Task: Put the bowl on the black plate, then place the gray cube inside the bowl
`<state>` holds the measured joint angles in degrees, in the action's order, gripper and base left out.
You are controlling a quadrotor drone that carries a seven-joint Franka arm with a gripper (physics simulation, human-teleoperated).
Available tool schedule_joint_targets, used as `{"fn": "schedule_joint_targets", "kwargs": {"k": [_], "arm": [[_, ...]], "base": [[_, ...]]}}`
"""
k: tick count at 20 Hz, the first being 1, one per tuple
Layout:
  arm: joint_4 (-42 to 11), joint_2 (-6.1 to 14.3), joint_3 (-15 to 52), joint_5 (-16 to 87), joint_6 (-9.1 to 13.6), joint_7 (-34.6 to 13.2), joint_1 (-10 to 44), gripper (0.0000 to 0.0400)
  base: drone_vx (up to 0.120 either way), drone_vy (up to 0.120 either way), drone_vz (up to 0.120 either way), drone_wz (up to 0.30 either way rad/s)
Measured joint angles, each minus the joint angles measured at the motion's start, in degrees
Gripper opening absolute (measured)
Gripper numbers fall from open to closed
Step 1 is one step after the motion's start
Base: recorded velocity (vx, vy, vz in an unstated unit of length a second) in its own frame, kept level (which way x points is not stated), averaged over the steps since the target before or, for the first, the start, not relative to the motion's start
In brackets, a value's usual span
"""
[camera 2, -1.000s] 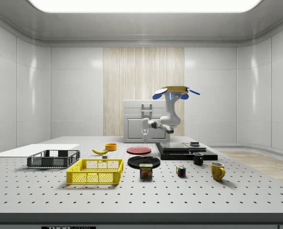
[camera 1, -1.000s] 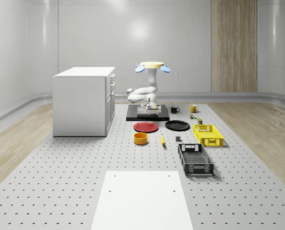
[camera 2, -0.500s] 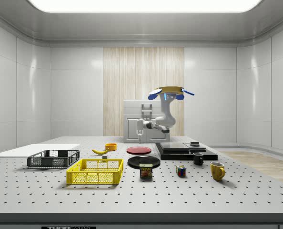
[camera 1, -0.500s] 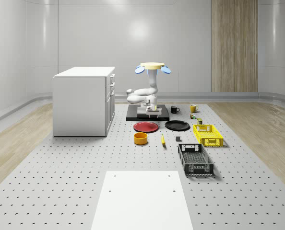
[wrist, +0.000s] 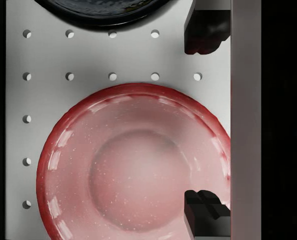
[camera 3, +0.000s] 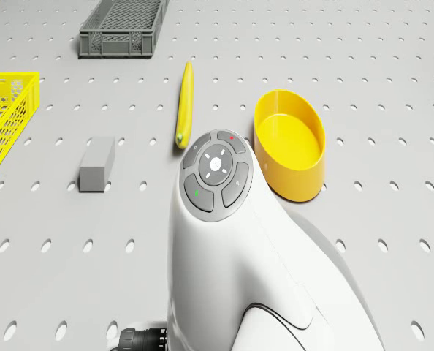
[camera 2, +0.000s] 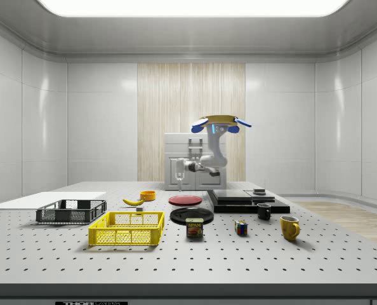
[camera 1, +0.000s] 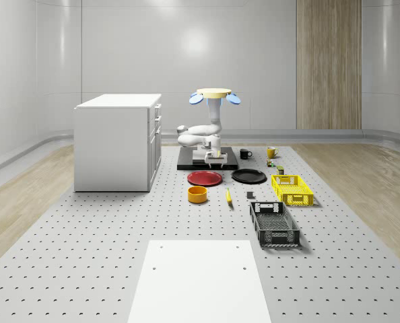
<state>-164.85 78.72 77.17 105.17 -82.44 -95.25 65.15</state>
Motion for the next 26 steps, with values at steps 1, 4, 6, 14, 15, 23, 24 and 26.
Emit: {"fn": "schedule_joint_targets", "kwargs": {"k": [1,4,6,14,15,23,24,26], "arm": [[0.01,0.17,0.03,-0.08,-0.16,-0.04,0.04,0.0400],[0.04,0.67,0.13,-0.30,-0.63,-0.15,0.17,0.0400],[0.05,1.00,0.19,-0.44,-0.93,-0.21,0.24,0.0400],[0.11,2.22,0.42,-0.97,-2.07,-0.47,0.54,0.0400],[0.12,2.37,0.45,-1.03,-2.20,-0.50,0.57,0.0400],[0.17,3.47,0.65,-1.50,-3.23,-0.72,0.83,0.0400],[0.18,3.60,0.67,-1.55,-3.35,-0.74,0.86,0.0400],[0.19,3.85,0.71,-1.66,-3.59,-0.79,0.92,0.0400]], "base": [[0.120,0.000,0.000,0.000],[0.120,0.000,0.000,0.000],[0.120,0.000,0.000,0.000],[0.120,0.000,0.000,0.000],[0.120,0.000,0.000,0.000],[0.120,-0.100,0.000,0.000],[0.120,0.000,0.000,0.000],[0.120,0.000,0.000,0.000]]}}
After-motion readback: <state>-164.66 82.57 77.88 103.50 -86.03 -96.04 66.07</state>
